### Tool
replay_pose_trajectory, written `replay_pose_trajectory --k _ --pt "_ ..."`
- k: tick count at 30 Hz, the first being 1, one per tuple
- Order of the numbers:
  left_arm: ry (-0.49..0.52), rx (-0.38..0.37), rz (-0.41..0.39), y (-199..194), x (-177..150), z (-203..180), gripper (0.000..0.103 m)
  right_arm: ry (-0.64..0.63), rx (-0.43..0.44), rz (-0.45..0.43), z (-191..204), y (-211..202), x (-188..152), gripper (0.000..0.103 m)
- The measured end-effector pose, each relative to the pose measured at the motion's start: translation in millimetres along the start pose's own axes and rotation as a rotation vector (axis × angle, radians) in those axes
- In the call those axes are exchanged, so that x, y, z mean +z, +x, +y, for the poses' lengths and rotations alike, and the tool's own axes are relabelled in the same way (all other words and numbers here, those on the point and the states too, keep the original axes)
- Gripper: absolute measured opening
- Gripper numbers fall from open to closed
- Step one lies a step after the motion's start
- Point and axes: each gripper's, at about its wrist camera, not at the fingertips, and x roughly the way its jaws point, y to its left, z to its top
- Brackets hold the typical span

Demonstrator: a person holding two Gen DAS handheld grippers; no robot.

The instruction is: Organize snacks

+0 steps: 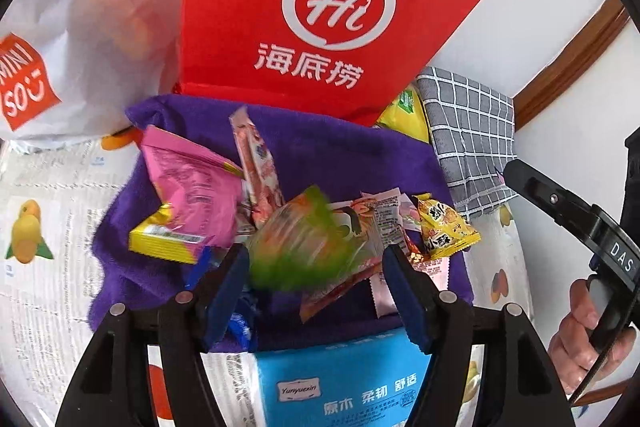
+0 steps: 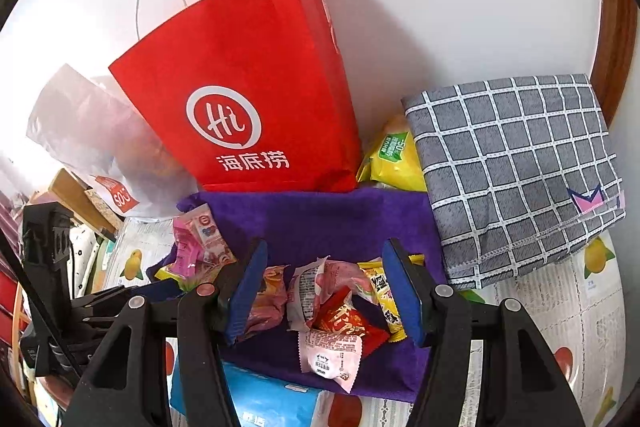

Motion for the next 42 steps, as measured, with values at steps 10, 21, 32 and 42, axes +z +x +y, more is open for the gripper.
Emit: replay_pose_trajectory --k 10,21,32,42 --pt "0.034 0.031 -0.045 -15.5 -4.5 -4.4 0.069 -0.008 -0.001 -0.023 3.7 -11.0 -0.7 0.06" --pt "0.084 0.044 -0.103 -46.5 -38.2 -20.9 0.069 -0.06 -0.039 -0.065 22.0 -42.5 -20.3 0.06" --pt "0.15 0.061 -0.196 -103.8 -91.3 -54.9 0.074 -0.12 -0.078 -0.115 56.4 -115.8 -92.5 0.064" --pt "0.175 0.108 -0.262 -156.7 -152.5 -69.0 0.084 -0.077 -0.117 -0.092 63.4 -176.1 -156.5 0.071"
